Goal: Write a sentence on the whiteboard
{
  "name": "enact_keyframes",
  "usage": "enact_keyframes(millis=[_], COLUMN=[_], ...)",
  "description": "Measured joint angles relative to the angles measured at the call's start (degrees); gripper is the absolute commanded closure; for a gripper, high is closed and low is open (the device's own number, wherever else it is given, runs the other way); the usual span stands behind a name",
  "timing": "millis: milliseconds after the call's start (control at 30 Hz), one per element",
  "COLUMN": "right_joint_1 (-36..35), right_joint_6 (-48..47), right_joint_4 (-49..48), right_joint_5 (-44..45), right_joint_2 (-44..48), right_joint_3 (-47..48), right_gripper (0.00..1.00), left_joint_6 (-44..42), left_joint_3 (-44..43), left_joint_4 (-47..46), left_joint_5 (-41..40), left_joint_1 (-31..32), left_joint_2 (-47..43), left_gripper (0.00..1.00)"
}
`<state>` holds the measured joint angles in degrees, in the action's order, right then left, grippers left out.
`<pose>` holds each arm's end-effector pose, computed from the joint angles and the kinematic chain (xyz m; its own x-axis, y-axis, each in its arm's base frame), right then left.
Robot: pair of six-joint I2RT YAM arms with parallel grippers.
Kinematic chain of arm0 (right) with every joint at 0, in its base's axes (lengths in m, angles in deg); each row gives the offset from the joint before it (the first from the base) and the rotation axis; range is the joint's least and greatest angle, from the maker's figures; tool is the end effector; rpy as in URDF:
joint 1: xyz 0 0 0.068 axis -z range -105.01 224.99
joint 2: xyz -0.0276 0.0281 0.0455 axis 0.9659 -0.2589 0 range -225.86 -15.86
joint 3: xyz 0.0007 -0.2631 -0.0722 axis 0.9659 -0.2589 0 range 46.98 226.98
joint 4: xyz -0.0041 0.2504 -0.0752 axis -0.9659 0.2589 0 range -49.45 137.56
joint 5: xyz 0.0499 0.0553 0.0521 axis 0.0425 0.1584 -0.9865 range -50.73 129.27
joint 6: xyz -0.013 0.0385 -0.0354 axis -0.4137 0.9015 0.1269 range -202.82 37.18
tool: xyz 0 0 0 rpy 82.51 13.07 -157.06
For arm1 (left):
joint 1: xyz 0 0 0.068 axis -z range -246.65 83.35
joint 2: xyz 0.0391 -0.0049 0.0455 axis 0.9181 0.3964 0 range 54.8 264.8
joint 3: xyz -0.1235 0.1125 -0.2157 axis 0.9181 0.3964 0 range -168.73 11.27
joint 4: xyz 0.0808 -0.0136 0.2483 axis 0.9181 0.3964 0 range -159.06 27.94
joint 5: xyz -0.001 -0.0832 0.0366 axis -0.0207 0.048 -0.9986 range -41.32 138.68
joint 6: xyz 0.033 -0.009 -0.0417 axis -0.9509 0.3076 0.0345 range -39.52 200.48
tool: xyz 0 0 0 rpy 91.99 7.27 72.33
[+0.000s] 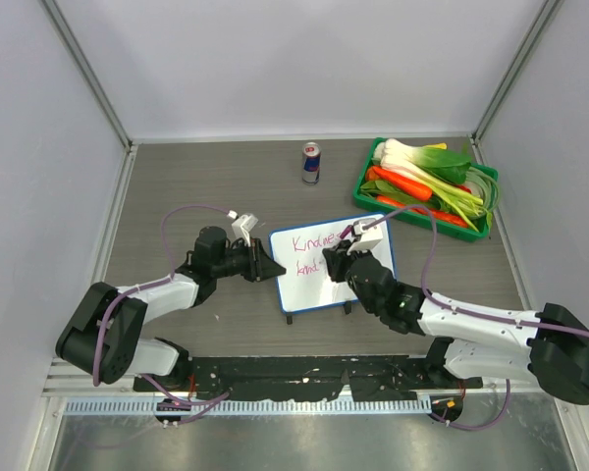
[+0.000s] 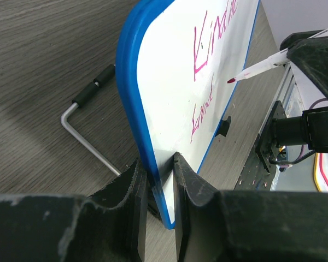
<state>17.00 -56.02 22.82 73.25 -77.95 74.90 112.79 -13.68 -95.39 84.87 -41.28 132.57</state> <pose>0.1398 0.1863 0.2296 -0.3227 0.1892 -0.9274 -0.3065 0.9061 0.2915 0.2187 -0.1269 0.1668 -0.7808 -0.1072 -0.6155 0.4802 0.5272 -0.7010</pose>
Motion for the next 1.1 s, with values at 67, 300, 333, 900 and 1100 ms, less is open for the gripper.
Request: enact_keyframes(millis=[67, 300, 333, 900, 1100], right_joint_1=[0.0, 0.0, 0.0, 0.0, 0.0], right_joint_6=[-0.2, -0.6, -0.7, 0.1, 0.6], right_joint_4=[0.0, -0.4, -0.4, -0.4, -0.2], right_joint_5=[0.1, 0.3, 0.3, 0.2, -0.8], right_joint_2=[0.0, -1.5, -1.7, -2.4, -1.5], right_joint_3=[0.6, 1.0, 1.0, -0.1, -1.1], right_gripper=[0.99, 0.99, 0.99, 0.99, 0.99], left_joint_6=[0.0, 0.0, 0.0, 0.0, 0.0], left_joint_3=[0.0, 0.0, 0.0, 0.0, 0.0], left_joint_4=[0.0, 0.0, 0.0, 0.0, 0.0], left_joint_5=[0.0, 0.0, 0.0, 0.0, 0.0], left_joint_1=[0.0, 0.0, 0.0, 0.0, 0.0], left_joint_2=[0.0, 0.0, 0.0, 0.0, 0.0], left_gripper=[1.0, 1.0, 1.0, 1.0, 1.0])
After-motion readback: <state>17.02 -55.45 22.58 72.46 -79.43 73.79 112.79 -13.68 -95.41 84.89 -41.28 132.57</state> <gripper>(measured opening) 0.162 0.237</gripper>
